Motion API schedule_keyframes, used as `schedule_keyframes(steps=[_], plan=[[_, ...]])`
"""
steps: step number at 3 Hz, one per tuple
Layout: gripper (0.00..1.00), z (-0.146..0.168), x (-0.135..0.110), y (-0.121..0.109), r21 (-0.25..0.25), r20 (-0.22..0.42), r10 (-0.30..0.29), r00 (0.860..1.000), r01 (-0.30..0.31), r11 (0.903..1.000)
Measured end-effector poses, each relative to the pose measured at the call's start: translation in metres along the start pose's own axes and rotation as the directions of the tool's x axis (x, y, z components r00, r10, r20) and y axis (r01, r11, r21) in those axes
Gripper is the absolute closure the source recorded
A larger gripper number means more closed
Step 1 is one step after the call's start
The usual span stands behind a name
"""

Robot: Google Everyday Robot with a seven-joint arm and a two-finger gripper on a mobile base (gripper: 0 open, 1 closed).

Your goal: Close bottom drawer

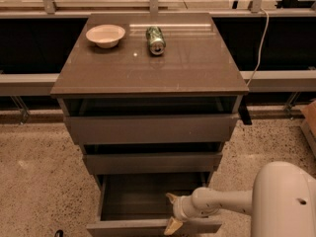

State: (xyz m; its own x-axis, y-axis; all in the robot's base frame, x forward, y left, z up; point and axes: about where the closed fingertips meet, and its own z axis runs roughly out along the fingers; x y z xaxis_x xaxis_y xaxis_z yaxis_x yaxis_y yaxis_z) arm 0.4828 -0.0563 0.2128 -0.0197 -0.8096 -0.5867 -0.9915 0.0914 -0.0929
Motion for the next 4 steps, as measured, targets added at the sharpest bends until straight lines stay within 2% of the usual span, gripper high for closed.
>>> schedule_keyframes(steps=[1, 2, 3, 4], plan=[[0.38, 0.013, 0.007, 0.004, -0.026, 0.000, 0.016, 1.000, -0.016, 0.9995], [0.60, 0.012, 0.009, 0.000, -0.026, -0.003, 0.024, 1.000, -0.024, 0.9994], [0.63, 0.005, 0.007, -0.013, -0.018, -0.016, 0.013, 1.000, -0.013, 0.9998], [0.60, 0.003, 0.001, -0.028, -0.008, -0.018, -0.010, 1.000, 0.010, 0.9999]])
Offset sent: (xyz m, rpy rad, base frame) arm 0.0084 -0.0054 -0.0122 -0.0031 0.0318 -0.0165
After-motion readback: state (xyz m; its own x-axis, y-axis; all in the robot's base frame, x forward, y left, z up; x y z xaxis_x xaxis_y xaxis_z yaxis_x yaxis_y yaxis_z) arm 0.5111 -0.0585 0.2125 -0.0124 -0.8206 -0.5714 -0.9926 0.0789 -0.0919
